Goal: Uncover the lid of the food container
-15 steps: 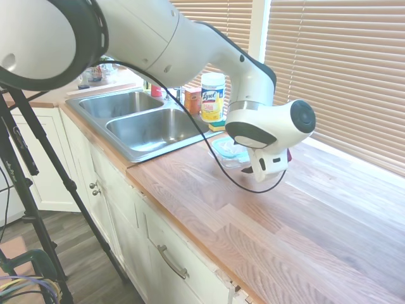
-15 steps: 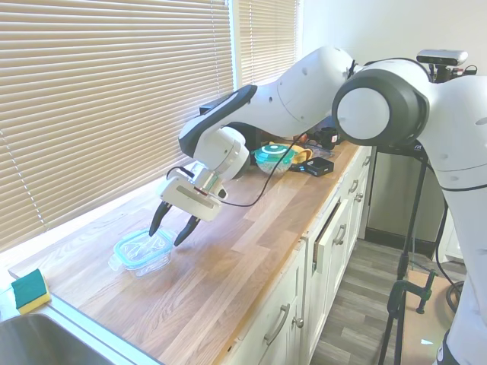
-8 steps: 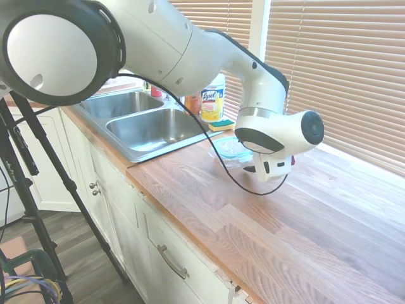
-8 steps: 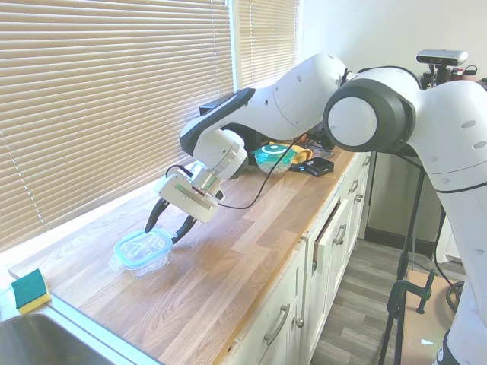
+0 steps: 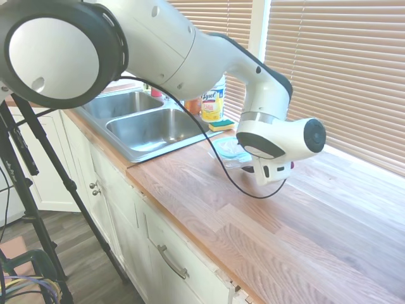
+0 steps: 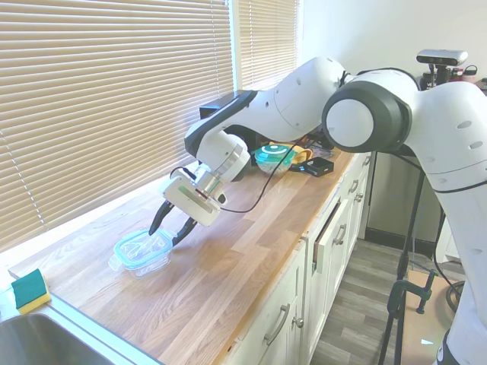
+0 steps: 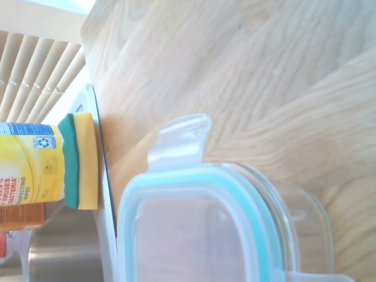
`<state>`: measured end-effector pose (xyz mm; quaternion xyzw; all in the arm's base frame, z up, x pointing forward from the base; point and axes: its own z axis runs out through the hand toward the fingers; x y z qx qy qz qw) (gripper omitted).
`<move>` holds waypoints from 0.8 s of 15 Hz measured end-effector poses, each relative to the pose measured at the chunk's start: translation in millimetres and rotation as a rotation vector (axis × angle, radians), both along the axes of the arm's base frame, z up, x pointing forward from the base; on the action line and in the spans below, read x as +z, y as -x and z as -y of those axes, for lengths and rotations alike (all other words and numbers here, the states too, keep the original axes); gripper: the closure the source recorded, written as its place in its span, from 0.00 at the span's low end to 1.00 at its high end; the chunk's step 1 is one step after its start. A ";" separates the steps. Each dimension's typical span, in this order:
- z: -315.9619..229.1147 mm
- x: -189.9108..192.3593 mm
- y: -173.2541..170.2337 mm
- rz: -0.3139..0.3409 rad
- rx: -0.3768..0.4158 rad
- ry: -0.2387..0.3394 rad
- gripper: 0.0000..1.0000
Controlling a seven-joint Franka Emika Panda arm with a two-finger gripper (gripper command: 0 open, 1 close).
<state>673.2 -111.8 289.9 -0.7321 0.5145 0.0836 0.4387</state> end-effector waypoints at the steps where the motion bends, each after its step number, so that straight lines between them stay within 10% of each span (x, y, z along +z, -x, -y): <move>1: -0.1 -2.3 0.1 0.000 0.001 -0.002 1.00; 12: -1.0 0.4 0.0 0.016 0.001 -0.013 1.00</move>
